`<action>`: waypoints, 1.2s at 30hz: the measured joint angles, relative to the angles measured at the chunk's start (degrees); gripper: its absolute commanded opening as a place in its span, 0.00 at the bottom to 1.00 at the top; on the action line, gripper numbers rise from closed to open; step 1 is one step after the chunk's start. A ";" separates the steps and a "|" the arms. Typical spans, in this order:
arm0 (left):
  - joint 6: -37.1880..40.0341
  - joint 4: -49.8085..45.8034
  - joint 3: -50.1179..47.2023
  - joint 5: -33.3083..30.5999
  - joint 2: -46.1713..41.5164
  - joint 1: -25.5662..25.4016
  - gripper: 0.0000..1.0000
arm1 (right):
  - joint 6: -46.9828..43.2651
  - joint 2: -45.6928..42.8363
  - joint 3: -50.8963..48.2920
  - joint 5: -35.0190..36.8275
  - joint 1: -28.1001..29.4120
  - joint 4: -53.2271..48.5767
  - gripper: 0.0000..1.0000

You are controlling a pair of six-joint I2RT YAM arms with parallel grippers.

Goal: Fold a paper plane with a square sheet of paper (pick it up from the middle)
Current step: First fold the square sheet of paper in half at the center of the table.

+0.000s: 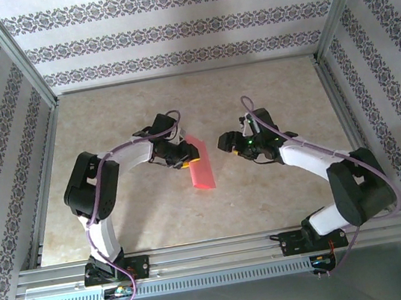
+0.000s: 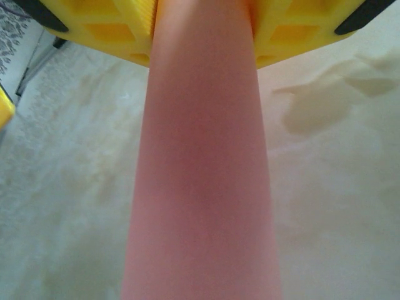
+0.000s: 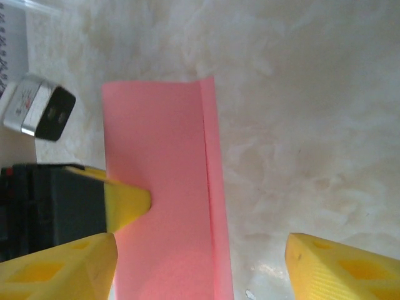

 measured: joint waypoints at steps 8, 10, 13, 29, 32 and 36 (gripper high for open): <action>0.63 -1.20 -0.61 -4.85 1.42 0.42 0.33 | 0.04 5.42 0.46 -0.87 2.93 0.35 0.68; 0.63 -1.25 -0.61 -5.64 1.77 0.42 0.32 | 0.07 6.27 0.83 -0.85 3.28 0.33 0.67; 0.63 -1.42 -0.61 -6.12 1.88 0.39 0.32 | 0.09 6.78 1.33 -0.79 3.54 0.33 0.66; 0.57 -2.91 0.50 -6.75 3.15 0.35 0.35 | 0.31 6.75 2.03 2.05 3.54 0.48 0.65; 0.57 -3.76 1.22 -6.75 3.61 0.24 0.35 | 0.31 6.75 2.03 2.32 3.54 0.48 0.65; 0.61 -5.09 2.27 -6.73 4.26 0.13 0.37 | 0.28 6.75 2.03 2.49 3.54 0.48 0.65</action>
